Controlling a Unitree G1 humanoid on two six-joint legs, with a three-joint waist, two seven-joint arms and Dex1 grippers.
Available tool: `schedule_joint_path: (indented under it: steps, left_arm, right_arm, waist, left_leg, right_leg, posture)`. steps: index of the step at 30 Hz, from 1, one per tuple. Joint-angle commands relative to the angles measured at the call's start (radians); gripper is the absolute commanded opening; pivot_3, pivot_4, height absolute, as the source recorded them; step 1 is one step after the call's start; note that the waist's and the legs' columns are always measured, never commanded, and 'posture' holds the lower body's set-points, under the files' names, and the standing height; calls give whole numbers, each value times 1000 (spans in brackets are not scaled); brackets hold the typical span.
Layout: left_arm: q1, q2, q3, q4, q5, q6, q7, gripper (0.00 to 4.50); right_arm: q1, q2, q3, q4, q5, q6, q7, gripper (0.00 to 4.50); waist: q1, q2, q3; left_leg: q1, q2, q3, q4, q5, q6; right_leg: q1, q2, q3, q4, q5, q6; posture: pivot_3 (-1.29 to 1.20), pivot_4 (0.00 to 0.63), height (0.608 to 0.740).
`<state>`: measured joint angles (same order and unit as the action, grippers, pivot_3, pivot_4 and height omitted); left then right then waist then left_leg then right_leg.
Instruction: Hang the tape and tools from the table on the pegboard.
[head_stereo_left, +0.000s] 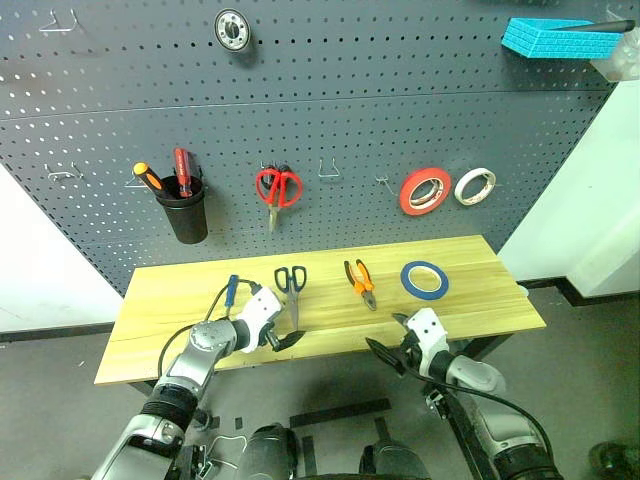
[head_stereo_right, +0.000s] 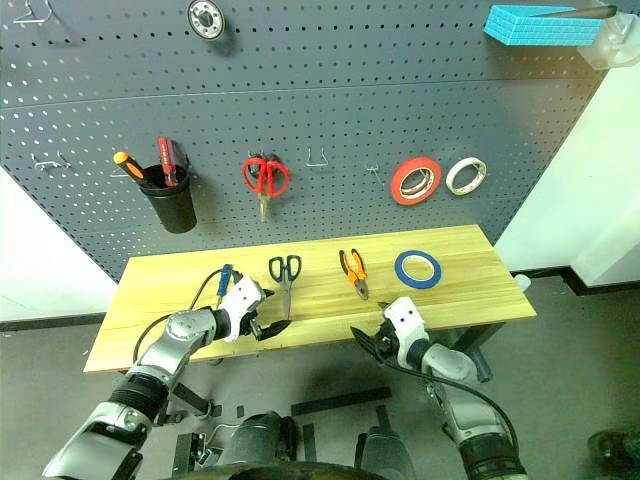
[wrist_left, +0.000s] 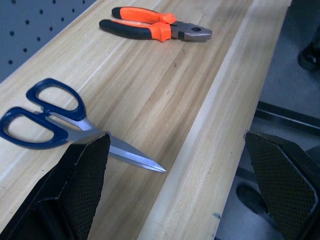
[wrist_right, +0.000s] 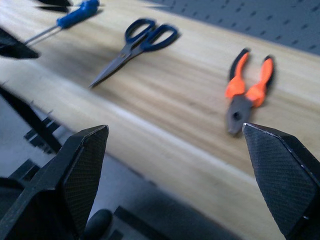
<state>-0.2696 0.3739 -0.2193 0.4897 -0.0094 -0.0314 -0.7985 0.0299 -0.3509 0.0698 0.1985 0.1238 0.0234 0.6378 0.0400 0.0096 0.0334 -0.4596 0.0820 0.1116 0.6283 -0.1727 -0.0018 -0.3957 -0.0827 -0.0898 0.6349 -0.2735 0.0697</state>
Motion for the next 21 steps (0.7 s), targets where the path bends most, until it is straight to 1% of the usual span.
schedule_joint_path:
  steps: [1,3,6,10,13,16,18,20,21]
  left_arm:
    - [6,16,12,-54,-8,0,-16,4462]
    - [12,24,15,-67,-10,5,-17,4462]
    - [12,27,19,-77,-10,9,-12,4462]
    - [-3,17,33,-79,-12,5,17,4462]
    - [4,20,24,-120,-14,20,9,4462]
    - [48,35,10,-210,-19,57,-14,4462]
    - [84,48,11,-287,-29,94,-27,4462]
    - [117,65,19,-379,-47,143,-38,4462]
    - [124,68,21,-416,-57,168,-41,4462]
  right_arm:
    - [-15,-30,-33,-47,16,-2,9,4500]
    - [-52,-51,-67,-16,-22,-6,-64,4500]
    - [-118,-54,-121,40,-53,9,-186,4500]
    - [-167,-49,-153,73,-68,44,-266,4500]
    - [-183,-46,-154,61,-68,75,-282,4500]
    - [-179,-57,-140,40,-93,136,-307,4500]
    - [-184,-49,-158,29,-82,232,-332,4500]
    - [-173,-43,-173,-23,-60,285,-337,4500]
    - [-175,-45,-178,-41,-53,292,-334,4500]
  waist:
    - [0,0,0]
    - [0,0,0]
    - [0,0,0]
    - [2,0,0]
    - [1,0,0]
    - [-1,0,1]
    - [-3,1,6]
    - [-4,3,23]
    - [-4,3,37]
  left_leg:
    - [0,0,0,0,0,0]
    - [0,0,0,0,0,0]
    - [0,0,0,0,0,0]
    - [0,0,0,0,0,0]
    - [0,0,0,0,0,0]
    - [0,0,1,0,0,1]
    - [0,0,1,0,0,1]
    - [1,2,1,0,0,1]
    - [2,2,1,0,0,1]
  right_leg:
    - [0,0,0,0,0,0]
    - [0,0,0,0,0,0]
    - [0,0,0,0,0,0]
    - [0,0,0,0,0,0]
    - [0,0,0,0,0,0]
    - [0,0,1,1,0,0]
    - [0,0,1,1,0,0]
    - [0,0,3,1,0,0]
    - [-1,-1,4,2,0,0]
  posture:
    - [61,0,717]
    - [63,0,717]
    - [63,0,717]
    - [67,0,717]
    - [65,0,717]
    - [64,45,717]
    - [64,86,717]
    - [56,135,717]
    - [55,146,717]
